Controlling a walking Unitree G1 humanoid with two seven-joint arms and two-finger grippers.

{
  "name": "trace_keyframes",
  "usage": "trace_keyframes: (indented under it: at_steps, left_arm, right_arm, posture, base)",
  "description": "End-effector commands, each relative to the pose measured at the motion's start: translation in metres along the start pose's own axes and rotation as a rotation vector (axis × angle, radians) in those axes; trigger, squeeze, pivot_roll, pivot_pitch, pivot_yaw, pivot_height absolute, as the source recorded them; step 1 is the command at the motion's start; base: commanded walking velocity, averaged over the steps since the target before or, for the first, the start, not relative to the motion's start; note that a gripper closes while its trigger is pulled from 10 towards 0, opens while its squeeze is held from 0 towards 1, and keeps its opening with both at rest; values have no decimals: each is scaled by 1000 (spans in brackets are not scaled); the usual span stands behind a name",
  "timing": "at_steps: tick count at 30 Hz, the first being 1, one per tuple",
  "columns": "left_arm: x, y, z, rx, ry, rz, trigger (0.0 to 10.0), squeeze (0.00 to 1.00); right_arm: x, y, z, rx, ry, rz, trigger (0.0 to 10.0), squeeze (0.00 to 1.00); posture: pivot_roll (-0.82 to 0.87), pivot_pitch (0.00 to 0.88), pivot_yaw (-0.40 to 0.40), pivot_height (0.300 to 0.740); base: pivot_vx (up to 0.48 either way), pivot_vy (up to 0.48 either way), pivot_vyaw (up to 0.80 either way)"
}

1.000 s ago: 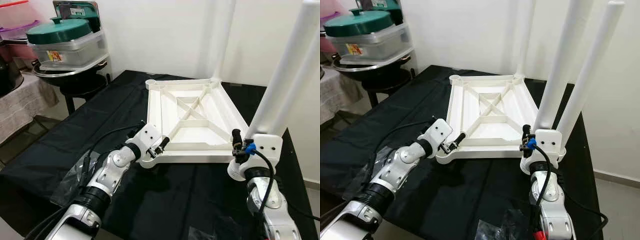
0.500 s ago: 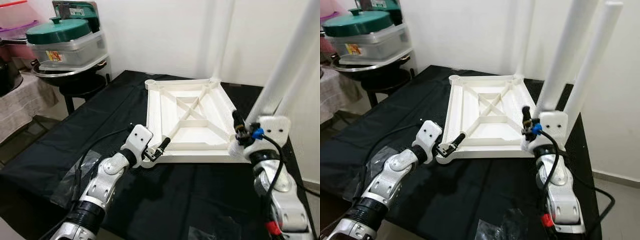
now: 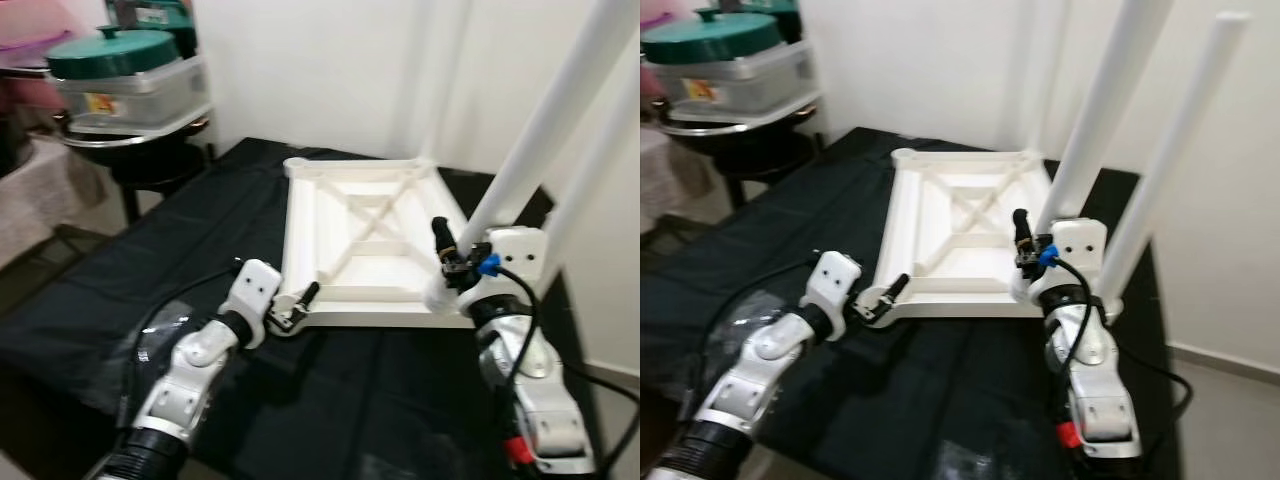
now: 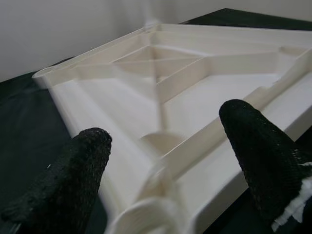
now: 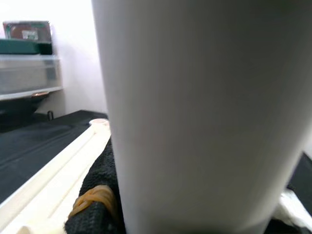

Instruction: Building children table

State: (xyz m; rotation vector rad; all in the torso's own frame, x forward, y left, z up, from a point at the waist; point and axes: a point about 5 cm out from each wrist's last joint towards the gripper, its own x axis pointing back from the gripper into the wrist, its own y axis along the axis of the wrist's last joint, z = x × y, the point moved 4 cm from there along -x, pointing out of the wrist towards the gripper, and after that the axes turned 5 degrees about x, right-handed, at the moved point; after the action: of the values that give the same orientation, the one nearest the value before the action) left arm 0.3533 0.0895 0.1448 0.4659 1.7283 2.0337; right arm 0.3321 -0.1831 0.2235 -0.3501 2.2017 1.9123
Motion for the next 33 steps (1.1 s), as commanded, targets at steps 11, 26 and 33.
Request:
trace_keyframes:
  at_steps: [11,26,33]
  left_arm:
    - [-4,7,-6,16,-11,-6,10000,0]
    - [-6,6,-1,26,21,25,10000,0]
    - [-8,5,-2,56,44,49,10000,0]
  right_arm:
    - [-13,-15,-8,-108,-13,88,0,0]
    - [-12,-26,9,-129,95,134,0,0]
    - [-13,-26,18,-181,128,137,0,0]
  posture:
    - [5,0,-36,740]
    - [10,0,-40,740]
    - [21,0,-46,740]
  base:
    - [0,-461,0]
    - [0,-18,0]
    - [0,0,0]
